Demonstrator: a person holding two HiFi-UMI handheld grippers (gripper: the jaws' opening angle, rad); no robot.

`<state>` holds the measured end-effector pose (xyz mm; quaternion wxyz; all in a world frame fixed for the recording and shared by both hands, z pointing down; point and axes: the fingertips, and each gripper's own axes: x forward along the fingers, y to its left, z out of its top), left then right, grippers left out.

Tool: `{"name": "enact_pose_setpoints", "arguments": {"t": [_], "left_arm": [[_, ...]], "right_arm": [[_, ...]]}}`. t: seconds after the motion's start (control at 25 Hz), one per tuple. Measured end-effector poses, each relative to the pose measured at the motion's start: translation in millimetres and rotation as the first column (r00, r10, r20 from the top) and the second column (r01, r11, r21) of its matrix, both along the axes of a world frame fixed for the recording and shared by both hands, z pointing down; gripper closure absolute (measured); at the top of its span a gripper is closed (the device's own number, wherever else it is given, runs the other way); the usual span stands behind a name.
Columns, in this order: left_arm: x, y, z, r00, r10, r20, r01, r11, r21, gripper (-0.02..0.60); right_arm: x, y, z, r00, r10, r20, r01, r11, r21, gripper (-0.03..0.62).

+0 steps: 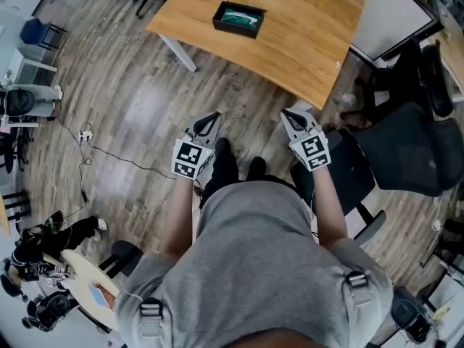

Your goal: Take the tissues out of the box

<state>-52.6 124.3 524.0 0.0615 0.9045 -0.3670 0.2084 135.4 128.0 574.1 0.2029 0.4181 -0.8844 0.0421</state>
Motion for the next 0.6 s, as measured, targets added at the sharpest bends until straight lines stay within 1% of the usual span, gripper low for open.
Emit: {"name": "enact_pose_setpoints", "arguments": {"t": [0.16, 0.28, 0.6], "left_arm": [[3.4, 5.0, 1.5, 1.0, 0.016, 0.001, -0.016, 1.0, -0.01, 0.558], [6.8, 5.5, 1.6, 1.0, 0.019, 0.001, -0.019, 1.0, -0.009, 0.558], [8.9, 2.0, -2.4, 1.0, 0.006, 0.008, -0.006, 1.0, 0.021, 0.558]], "right_arm": [[-1.8, 2.2, -5.8, 1.0, -0.005, 0.017, 0.005, 1.0, 0.013, 0.589], [-2.1, 4.4, -7.3, 1.0, -0.014, 0.014, 0.014, 1.0, -0.001, 0.589], [0.1, -1.3, -12.2, 0.999, -0.027, 0.017, 0.027, 0.999, 0.028, 0.588]]}}
